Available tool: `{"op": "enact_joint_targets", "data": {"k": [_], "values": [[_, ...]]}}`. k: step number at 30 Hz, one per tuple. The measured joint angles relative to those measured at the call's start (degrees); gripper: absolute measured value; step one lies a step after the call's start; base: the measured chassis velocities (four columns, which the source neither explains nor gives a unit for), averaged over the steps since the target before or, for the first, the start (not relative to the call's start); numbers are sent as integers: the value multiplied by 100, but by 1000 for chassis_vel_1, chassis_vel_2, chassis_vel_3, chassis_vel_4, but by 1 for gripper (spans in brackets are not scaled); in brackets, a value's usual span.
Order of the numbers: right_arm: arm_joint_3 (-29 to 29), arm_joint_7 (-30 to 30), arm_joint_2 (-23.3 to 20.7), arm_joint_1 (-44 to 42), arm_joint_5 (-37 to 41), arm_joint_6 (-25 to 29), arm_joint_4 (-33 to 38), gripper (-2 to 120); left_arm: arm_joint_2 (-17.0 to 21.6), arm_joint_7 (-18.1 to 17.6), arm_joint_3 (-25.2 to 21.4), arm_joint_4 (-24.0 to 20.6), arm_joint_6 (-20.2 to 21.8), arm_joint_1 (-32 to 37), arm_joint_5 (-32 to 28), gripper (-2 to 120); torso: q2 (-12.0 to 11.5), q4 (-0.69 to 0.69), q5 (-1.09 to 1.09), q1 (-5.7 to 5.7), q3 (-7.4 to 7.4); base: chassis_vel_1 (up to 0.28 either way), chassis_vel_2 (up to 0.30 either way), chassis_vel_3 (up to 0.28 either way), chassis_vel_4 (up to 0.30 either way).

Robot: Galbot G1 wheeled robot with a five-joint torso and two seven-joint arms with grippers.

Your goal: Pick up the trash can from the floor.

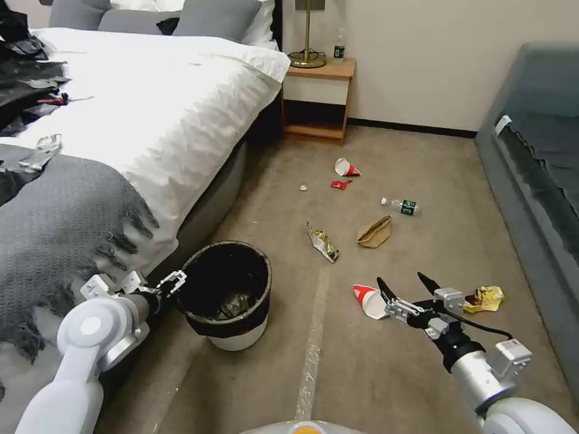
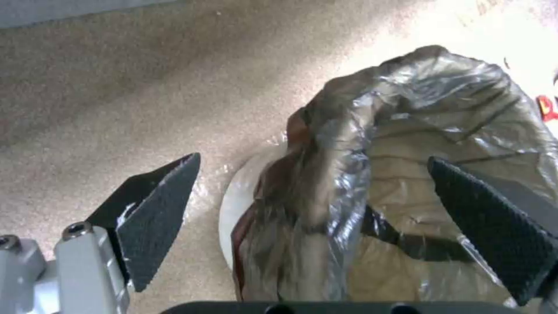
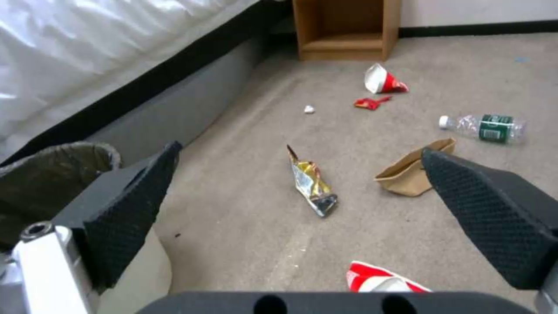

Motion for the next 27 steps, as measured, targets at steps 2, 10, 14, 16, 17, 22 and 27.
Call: {"op": "enact_joint_targets", "data": {"k": [2,10,14,16,17,22,27], "values": [[-15,0,0,47,0,5,-39,100,-47,17,23,105,52,-62,0,95,0,0,0,0,0,0,0,0,0],[-21,-8,-59,128,91,33,-67,100,-194,35,73,277,151,-200,10,78,0,0,-1,-1,0,0,0,0,0],[-19,-18,-89,158,149,56,-90,100,-255,41,87,360,189,-238,27,64,0,0,0,0,0,0,0,0,0],[-18,-18,-93,163,155,57,-95,100,-264,42,89,370,191,-243,29,61,0,0,0,0,0,0,0,0,0],[-16,-18,-100,172,165,58,-104,100,-276,42,90,383,194,-249,32,58,0,0,-1,0,0,0,0,0,0],[0,-17,-132,207,208,58,-143,100,-315,42,95,418,202,-267,41,34,0,0,0,0,0,0,0,0,0],[17,-4,-161,243,259,58,-175,100,-322,59,94,438,205,-272,50,17,0,0,0,0,0,0,0,0,0]]}}
